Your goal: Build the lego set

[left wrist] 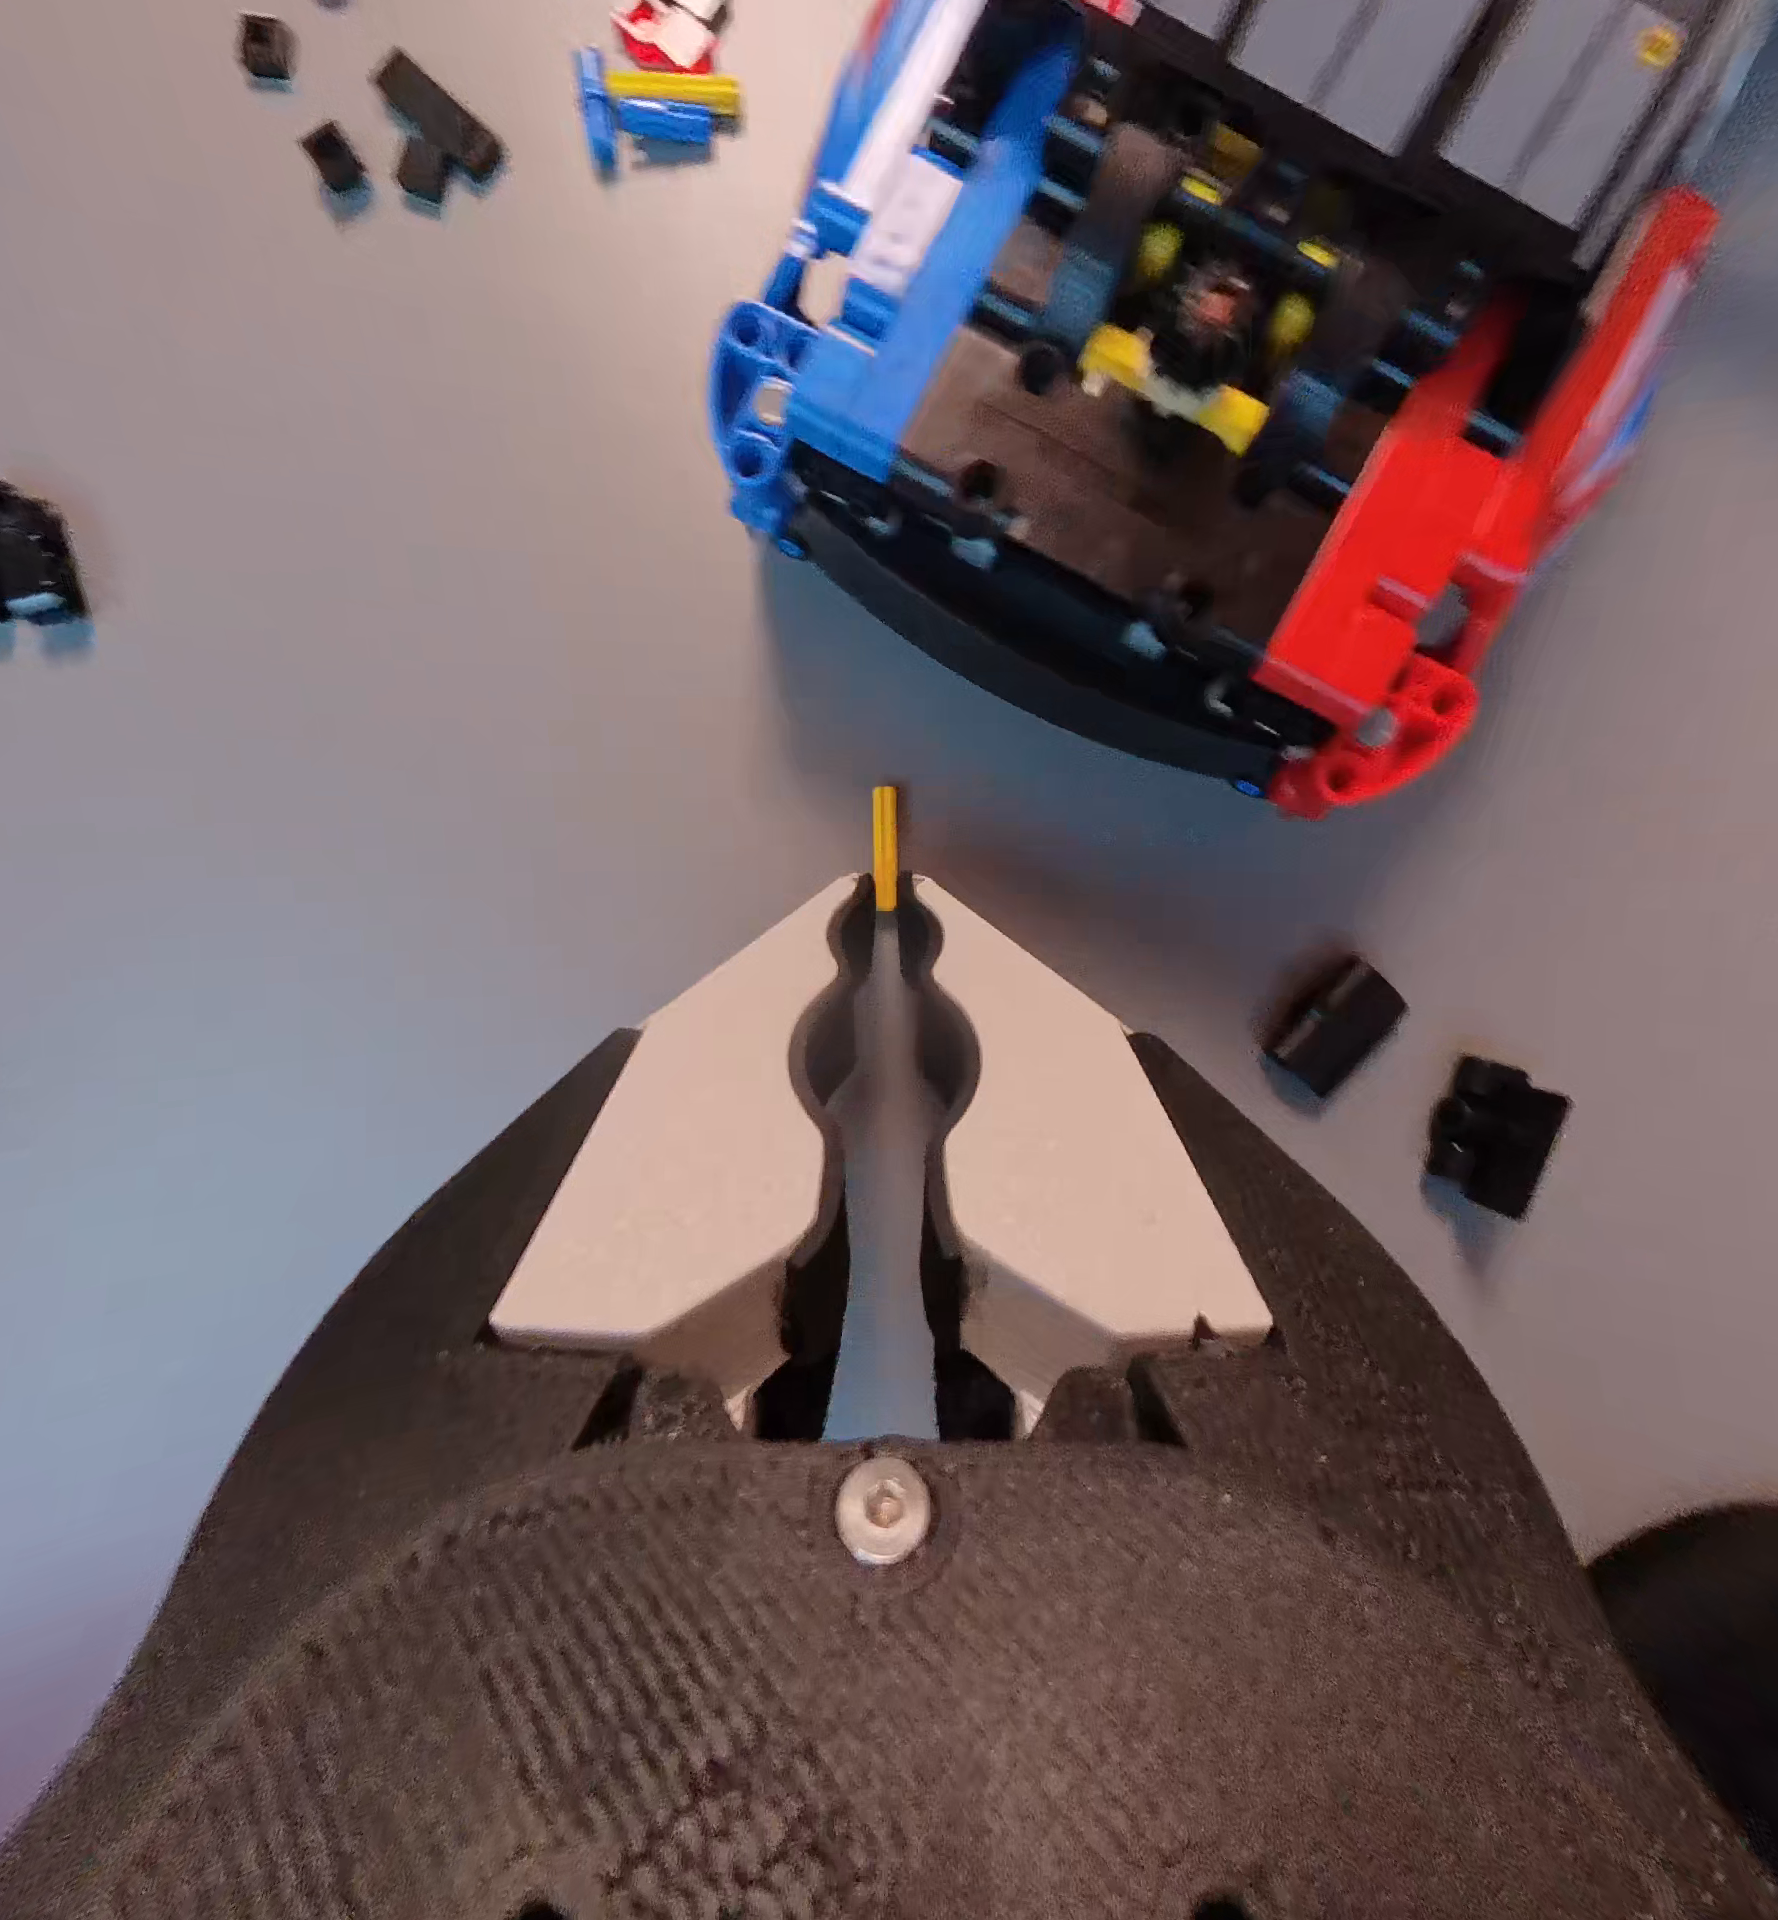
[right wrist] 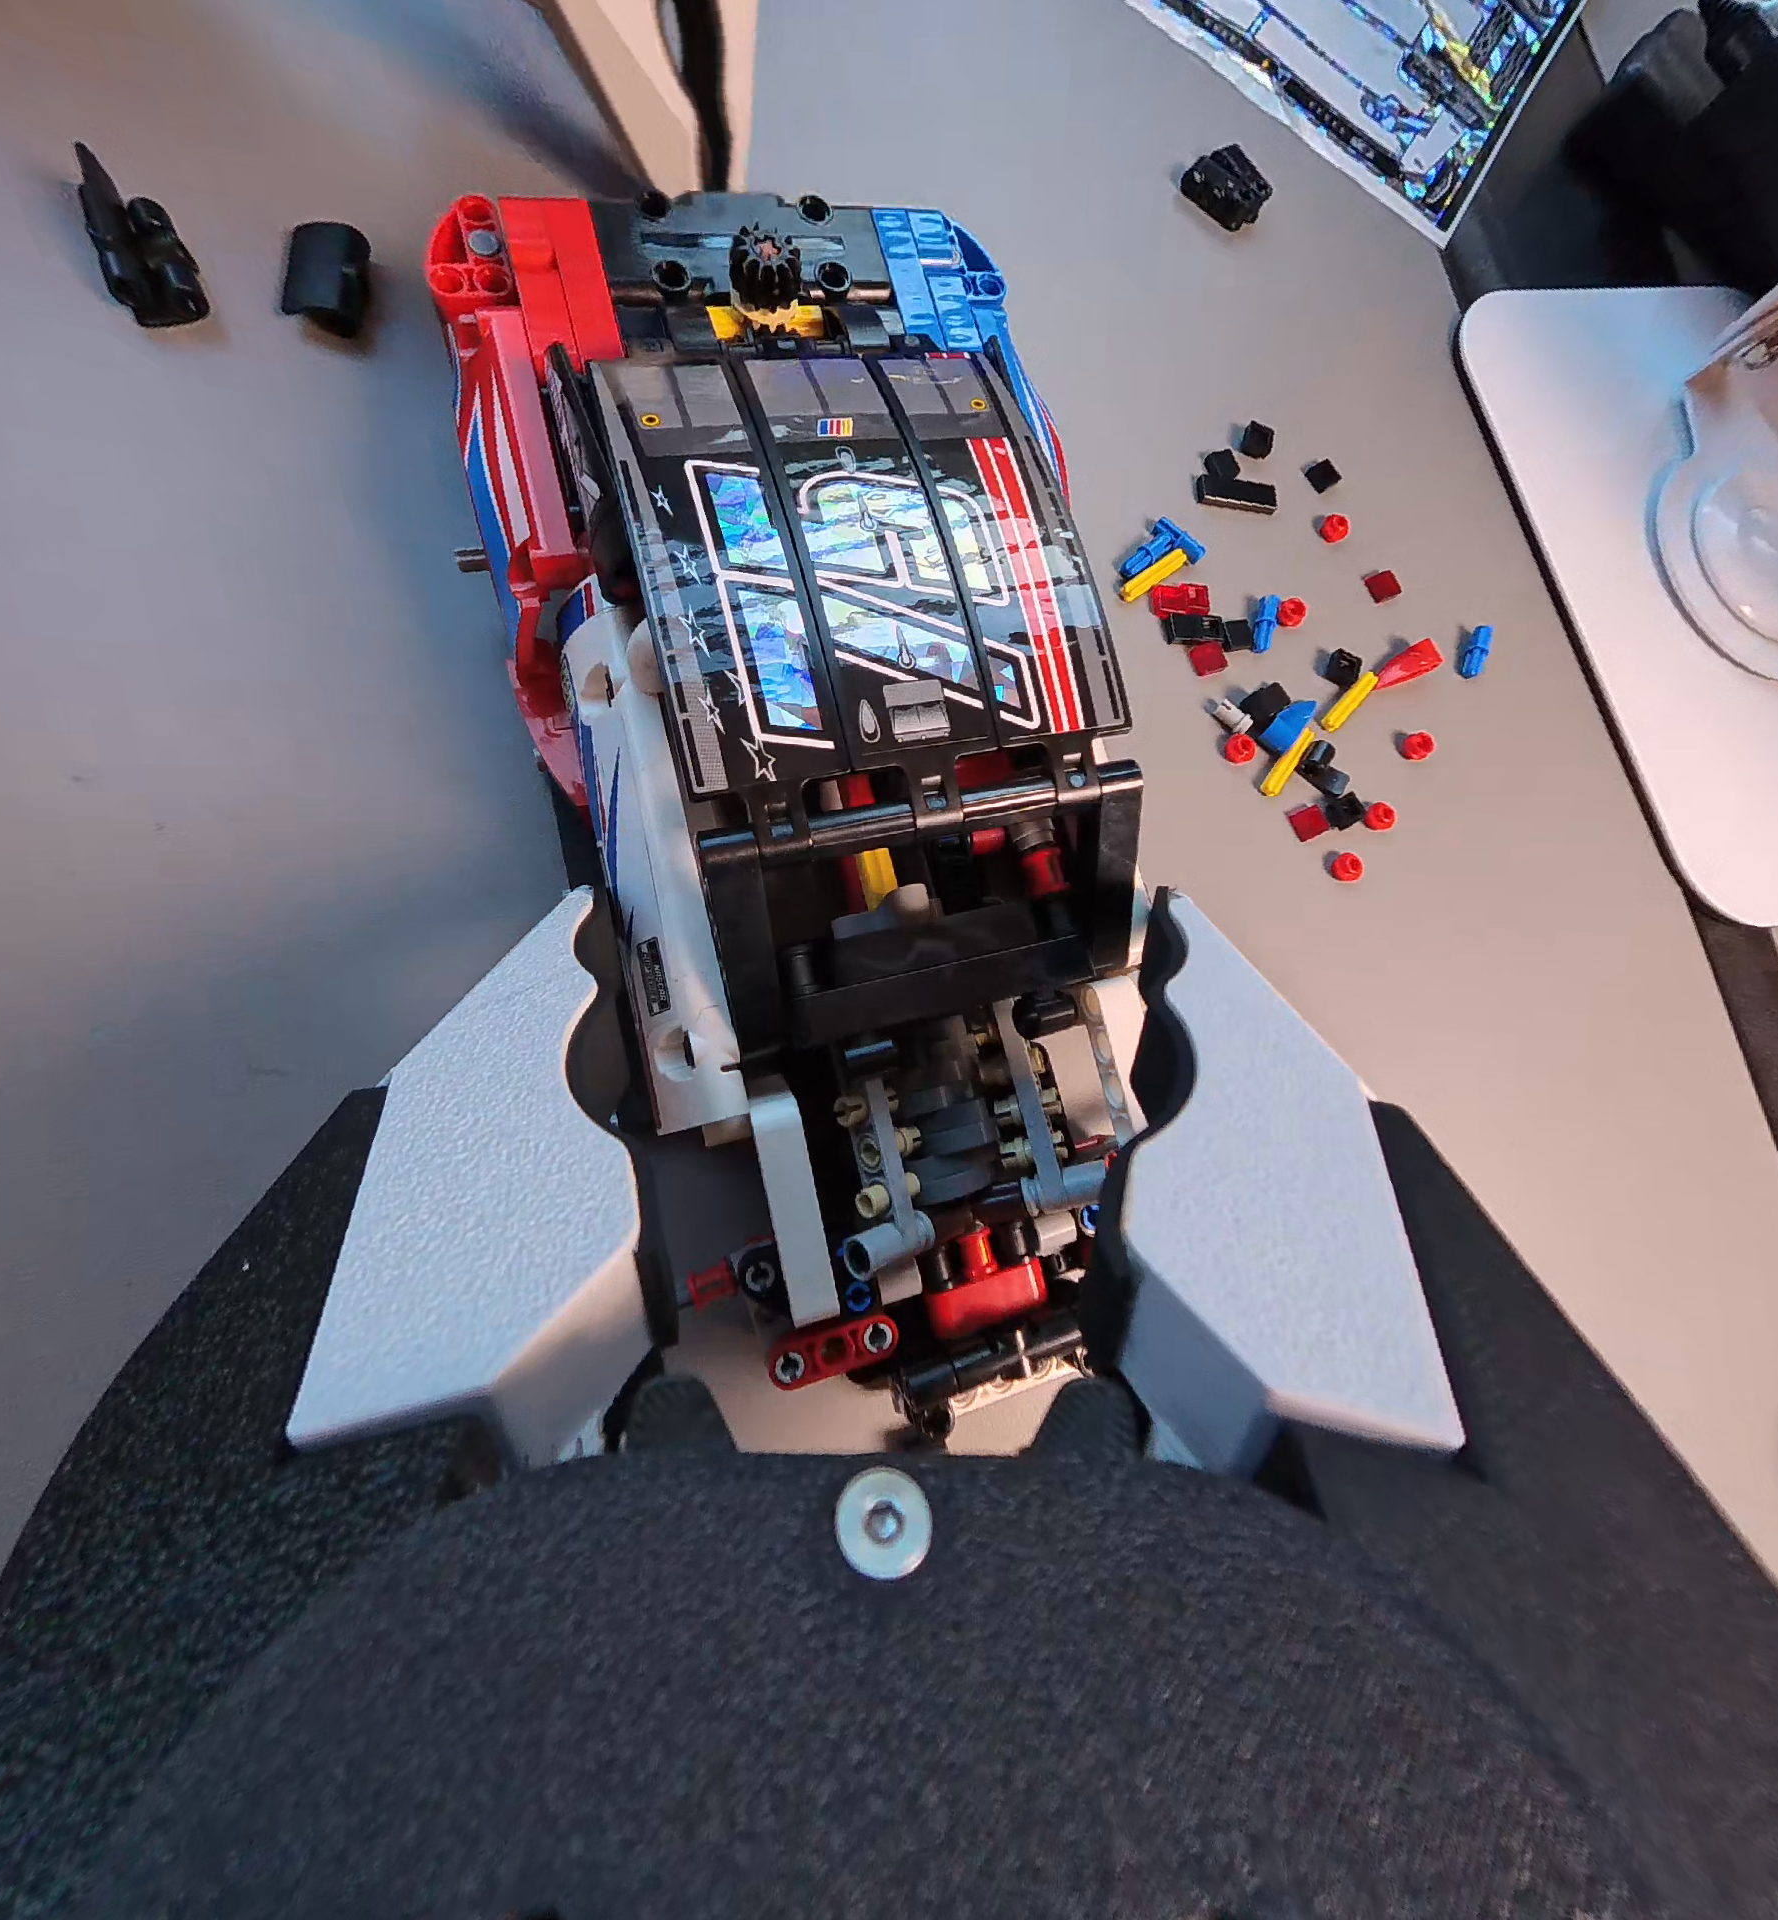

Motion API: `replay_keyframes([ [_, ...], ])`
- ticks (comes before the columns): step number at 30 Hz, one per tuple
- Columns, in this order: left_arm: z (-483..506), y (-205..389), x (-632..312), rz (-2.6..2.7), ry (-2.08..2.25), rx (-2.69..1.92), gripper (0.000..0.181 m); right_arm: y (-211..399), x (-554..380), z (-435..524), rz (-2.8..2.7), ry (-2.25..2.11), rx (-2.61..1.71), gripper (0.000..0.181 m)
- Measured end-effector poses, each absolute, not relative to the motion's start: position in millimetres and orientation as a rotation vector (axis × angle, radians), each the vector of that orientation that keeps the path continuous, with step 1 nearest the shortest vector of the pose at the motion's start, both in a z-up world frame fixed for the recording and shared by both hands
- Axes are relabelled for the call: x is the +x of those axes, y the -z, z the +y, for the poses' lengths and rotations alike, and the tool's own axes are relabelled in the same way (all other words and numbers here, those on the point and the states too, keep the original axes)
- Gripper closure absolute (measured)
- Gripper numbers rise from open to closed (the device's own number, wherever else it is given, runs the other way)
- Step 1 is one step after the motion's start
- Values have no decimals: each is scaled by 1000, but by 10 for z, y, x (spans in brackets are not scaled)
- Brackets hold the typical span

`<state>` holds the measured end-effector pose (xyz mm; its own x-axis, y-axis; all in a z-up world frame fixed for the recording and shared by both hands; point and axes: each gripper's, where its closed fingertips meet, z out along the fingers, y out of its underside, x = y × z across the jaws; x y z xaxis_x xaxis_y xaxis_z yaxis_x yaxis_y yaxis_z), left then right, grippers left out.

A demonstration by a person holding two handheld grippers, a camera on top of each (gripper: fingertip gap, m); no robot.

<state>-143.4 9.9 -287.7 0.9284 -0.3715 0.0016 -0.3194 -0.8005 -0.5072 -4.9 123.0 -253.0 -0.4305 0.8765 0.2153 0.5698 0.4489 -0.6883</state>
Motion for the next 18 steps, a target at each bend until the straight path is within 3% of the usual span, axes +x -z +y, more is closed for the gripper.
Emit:
replay_keyframes([
  [1, -2, 2869, -1345, 546, 175, -2563, 179, 2529, -52, 1229, -2144, -718, -1206, 83],
  [7, -512, 2876, -899, 765, 251, -2533, 179, 2531, -86, 1212, -2159, -722, -1190, 83],
  [18, -484, 2834, -403, 907, 372, -2373, 177, 2525, -152, 1128, -2143, -711, -1196, 84],
])
